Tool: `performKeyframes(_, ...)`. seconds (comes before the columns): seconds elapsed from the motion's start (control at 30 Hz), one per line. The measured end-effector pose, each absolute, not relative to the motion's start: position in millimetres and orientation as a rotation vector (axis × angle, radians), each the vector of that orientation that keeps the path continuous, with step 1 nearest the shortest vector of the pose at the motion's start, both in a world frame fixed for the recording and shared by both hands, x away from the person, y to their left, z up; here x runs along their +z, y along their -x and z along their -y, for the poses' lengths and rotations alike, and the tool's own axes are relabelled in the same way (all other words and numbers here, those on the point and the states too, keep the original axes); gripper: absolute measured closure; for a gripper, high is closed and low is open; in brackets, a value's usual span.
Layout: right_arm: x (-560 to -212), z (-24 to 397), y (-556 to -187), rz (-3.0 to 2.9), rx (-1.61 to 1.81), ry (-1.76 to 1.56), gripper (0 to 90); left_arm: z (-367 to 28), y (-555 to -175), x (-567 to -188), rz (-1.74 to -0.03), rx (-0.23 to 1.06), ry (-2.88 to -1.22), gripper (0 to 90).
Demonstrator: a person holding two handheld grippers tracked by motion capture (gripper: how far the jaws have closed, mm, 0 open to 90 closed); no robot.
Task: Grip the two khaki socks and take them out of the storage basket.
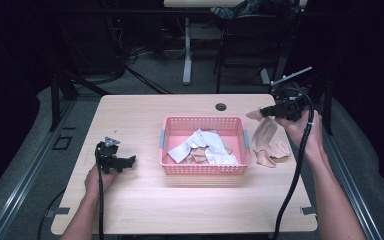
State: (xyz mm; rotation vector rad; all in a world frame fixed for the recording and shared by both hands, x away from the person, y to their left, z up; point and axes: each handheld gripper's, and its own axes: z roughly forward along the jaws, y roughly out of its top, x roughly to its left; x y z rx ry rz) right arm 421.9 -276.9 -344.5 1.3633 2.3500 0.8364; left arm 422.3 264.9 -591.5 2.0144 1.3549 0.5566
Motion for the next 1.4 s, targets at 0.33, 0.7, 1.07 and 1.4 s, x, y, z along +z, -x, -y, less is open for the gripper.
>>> performKeyframes(0.33, -394, 315, -428, -2.311, 0.773, -1.542, 87.2, -265, -422, -591, -1.355, 0.557, -2.014, 0.1)
performKeyframes(0.7, -482, 330, -464, -2.328, 0.709, -1.801, 86.2, -265, -422, -592, -1.355, 0.557, -2.014, 0.1)
performKeyframes(1.07, -474, 343, -437, -2.259, 0.785, -1.731, 34.0, -265, -422, -591, -1.354, 0.557, -2.016, 0.1)
performKeyframes(1.4, -476, 356, -403, -2.3, 0.738, -1.63, 14.2, -265, -422, -591, -1.353, 0.558, -2.016, 0.0)
